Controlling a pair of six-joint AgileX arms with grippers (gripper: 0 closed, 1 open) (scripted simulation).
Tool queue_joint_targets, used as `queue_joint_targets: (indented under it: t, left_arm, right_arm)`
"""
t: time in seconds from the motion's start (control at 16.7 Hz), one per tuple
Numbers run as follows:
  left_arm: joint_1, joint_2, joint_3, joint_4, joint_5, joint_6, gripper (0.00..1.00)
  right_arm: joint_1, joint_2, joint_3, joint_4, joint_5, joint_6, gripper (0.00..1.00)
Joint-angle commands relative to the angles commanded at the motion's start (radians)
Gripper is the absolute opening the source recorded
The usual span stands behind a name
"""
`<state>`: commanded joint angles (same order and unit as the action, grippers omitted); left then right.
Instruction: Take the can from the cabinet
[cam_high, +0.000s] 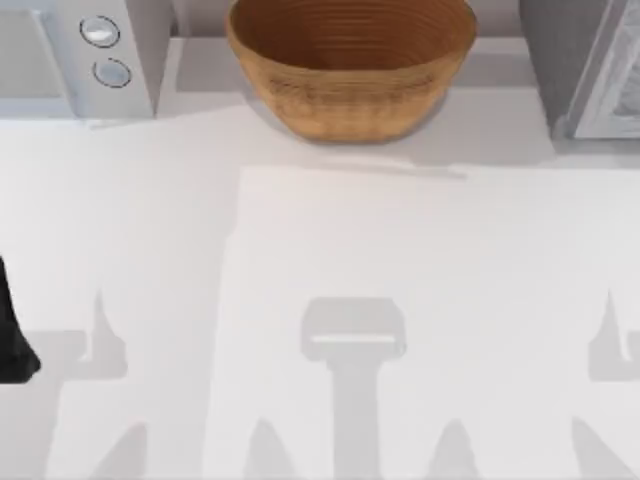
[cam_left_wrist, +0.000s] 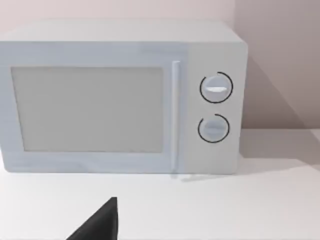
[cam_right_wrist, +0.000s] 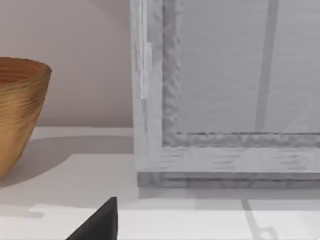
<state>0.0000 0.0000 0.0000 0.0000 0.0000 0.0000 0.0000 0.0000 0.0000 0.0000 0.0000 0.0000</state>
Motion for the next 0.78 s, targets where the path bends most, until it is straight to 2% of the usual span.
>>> queue_joint_targets:
  t: [0.18,0.36,0.78]
  left_arm:
    - [0.000,0.000,0.000,0.000,0.000,0.000,1.00]
    - [0.000,0.000,0.000,0.000,0.000,0.000,1.00]
    - [0.000,0.000,0.000,0.000,0.000,0.000,1.00]
  right_arm:
    - [0.001,0.008,0.011,-0.002,0.002,0.000,1.00]
    - [0.010,0.086,0.106,-0.023,0.017,0.001,1.00]
    - [0.068,0.499,0.626,-0.154,0.077,0.006,1.00]
